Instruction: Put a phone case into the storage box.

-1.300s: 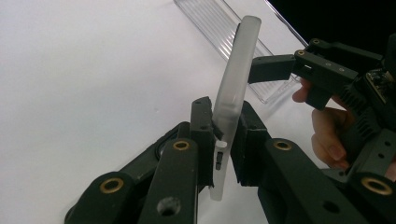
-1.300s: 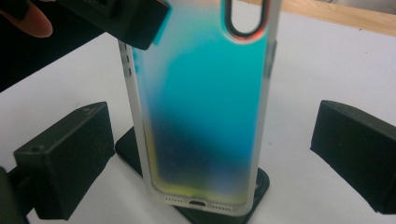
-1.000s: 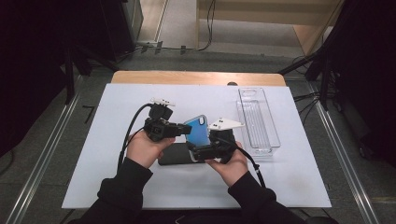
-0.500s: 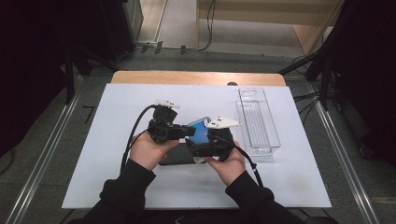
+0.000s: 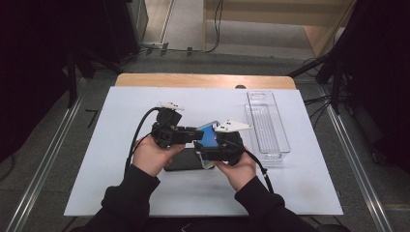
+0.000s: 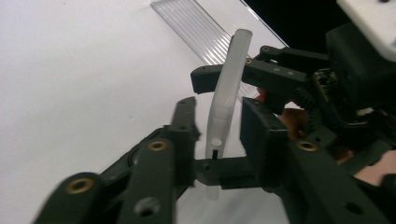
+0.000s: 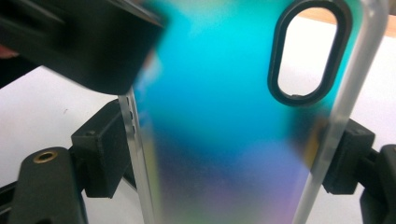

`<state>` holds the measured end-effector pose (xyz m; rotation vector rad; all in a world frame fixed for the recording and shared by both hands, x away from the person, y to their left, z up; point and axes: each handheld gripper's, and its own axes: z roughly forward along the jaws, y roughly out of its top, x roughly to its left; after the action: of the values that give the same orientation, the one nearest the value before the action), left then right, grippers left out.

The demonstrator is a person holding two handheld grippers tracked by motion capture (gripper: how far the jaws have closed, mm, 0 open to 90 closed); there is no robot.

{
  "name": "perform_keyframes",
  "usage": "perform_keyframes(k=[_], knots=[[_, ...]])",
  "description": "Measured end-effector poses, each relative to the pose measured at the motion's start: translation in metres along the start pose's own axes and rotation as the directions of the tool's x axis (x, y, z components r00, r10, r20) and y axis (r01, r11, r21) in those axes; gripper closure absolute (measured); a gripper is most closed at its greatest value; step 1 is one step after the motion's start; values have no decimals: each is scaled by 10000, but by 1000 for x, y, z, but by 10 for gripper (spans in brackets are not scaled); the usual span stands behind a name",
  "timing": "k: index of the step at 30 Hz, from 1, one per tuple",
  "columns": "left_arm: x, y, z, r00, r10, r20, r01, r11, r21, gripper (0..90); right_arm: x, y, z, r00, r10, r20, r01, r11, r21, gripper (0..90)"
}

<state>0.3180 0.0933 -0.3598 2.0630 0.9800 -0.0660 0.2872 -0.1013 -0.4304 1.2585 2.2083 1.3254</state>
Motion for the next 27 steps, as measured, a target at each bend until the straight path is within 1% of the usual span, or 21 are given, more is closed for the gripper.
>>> perform_keyframes(k=[3, 4, 6, 7, 8, 10, 12, 13, 14, 16, 17, 19, 20, 21, 22, 24, 25, 26, 27], knots=[[1, 0, -3, 9997, -11, 257, 12, 10000, -53, 521, -4, 0, 1, 10000, 3, 42, -3, 10000, 86, 166], [2, 0, -4, 9997, 32, 253, -29, 9999, -106, 471, -6, -1, 1, 9999, 94, 79, -95, 9999, 139, 167], [3, -1, -5, 9996, 137, 255, -135, 9999, -97, 454, -8, -1, 0, 9999, 137, 84, -138, 9998, 154, 166], [4, -2, -6, 9993, 238, 274, -234, 9996, -142, 412, -11, -1, -1, 9998, 203, 88, -205, 9997, 158, 166], [4, -2, -6, 9993, 238, 274, -234, 9996, -142, 395, -13, 0, -2, 9997, 221, 105, -223, 9996, 154, 166], [6, -3, -7, 9987, 323, 385, -316, 9993, -188, 393, -14, 0, -3, 9996, 254, 133, -256, 9996, 145, 166], [8, -5, -9, 9979, 526, 387, -518, 9984, -208, 356, -20, 1, -6, 9995, 267, 149, -269, 9996, 95, 166], [9, -6, -9, 9971, 636, 410, -627, 9977, -237, 356, -20, 1, -6, 9995, 267, 149, -269, 9996, 95, 166], [10, -7, -9, 9967, 700, 413, -688, 9972, -309, 354, -24, 2, -8, 9995, 277, 159, -279, 9995, 124, 166], [12, -10, -9, 9968, 682, 411, -666, 9970, -389, 344, -26, 2, -9, 9993, 319, 168, -322, 9994, 136, 166], [14, -12, -8, 9967, 725, 374, -713, 9969, -328, 342, -30, 3, -11, 9991, 413, -25, -413, 9991, 125, 166], [16, -16, -7, 9946, 921, 470, -911, 9956, -237, 335, -32, 3, -11, 9989, 452, -104, -451, 9989, 108, 166], [18, -18, -6, 9938, 930, 607, -918, 9955, -214, 309, -33, 3, -12, 9986, 497, -179, -495, 9987, 104, 166], [19, -20, -5, 9928, 945, 740, -928, 9953, -268, 305, -36, 4, -13, 9984, 454, -334, -449, 9989, 133, 166], [21, -23, -5, 9913, 1070, 766, -1046, 9939, -345, 305, -37, 4, -14, 9982, 490, -360, -484, 9987, 173, 166], [23, -28, -3, 9886, 1326, 709, -1298, 9906, -427, 304, -38, 4, -14, 9982, 476, -365, -469, 9987, 199, 166], [24, -31, -3, 9880, 1404, 651, -1381, 9897, -382, 305, -39, 5, -15, 9987, 375, -330, -368, 9991, 232, 166], [26, -33, -2, 9873, 1464, 624, -1446, 9890, -322, 305, -39, 5, -15, 9987, 375, -330, -368, 9991, 232, 166], [28, -36, -1, 9868, 1509, 587, -1495, 9884, -284, 304, -41, 5, -17, 9987, 329, -398, -318, 9991, 266, 166]])
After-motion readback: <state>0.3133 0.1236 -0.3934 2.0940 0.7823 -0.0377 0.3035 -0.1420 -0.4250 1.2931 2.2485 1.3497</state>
